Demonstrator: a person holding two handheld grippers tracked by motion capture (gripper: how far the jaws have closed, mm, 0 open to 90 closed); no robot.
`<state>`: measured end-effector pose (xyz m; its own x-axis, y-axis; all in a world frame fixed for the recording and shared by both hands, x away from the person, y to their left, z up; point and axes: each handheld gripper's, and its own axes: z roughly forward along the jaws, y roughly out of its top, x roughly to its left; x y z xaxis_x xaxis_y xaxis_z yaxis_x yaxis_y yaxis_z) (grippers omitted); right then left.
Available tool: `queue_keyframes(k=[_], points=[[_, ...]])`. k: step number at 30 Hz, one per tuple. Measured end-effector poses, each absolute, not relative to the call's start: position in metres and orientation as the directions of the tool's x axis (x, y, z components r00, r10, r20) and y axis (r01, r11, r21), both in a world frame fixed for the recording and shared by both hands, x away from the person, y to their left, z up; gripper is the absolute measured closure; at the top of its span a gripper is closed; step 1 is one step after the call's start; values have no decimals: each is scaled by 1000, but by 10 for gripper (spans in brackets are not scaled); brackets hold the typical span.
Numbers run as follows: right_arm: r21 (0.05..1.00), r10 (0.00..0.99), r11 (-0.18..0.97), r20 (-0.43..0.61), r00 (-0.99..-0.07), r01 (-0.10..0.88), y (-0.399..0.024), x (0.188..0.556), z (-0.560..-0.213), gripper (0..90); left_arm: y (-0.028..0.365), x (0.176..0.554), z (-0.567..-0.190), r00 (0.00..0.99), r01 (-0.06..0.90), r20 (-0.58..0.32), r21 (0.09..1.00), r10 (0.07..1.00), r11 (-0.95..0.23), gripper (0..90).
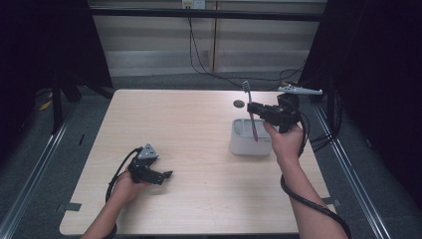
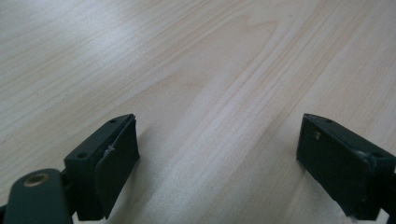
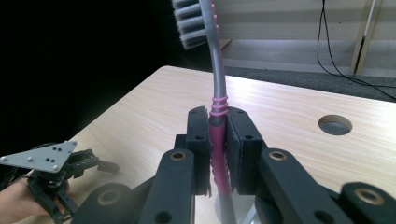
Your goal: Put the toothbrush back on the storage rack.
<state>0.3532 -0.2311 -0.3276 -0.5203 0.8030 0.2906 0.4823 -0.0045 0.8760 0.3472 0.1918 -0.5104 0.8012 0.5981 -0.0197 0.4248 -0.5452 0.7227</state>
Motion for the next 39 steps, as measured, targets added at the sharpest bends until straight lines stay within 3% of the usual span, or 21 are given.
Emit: queue_keyframes(k=[39], points=[[889, 869, -44, 258, -421, 455, -273, 367, -339, 805, 192, 347, -510, 800, 426, -20, 723, 600, -544, 123]])
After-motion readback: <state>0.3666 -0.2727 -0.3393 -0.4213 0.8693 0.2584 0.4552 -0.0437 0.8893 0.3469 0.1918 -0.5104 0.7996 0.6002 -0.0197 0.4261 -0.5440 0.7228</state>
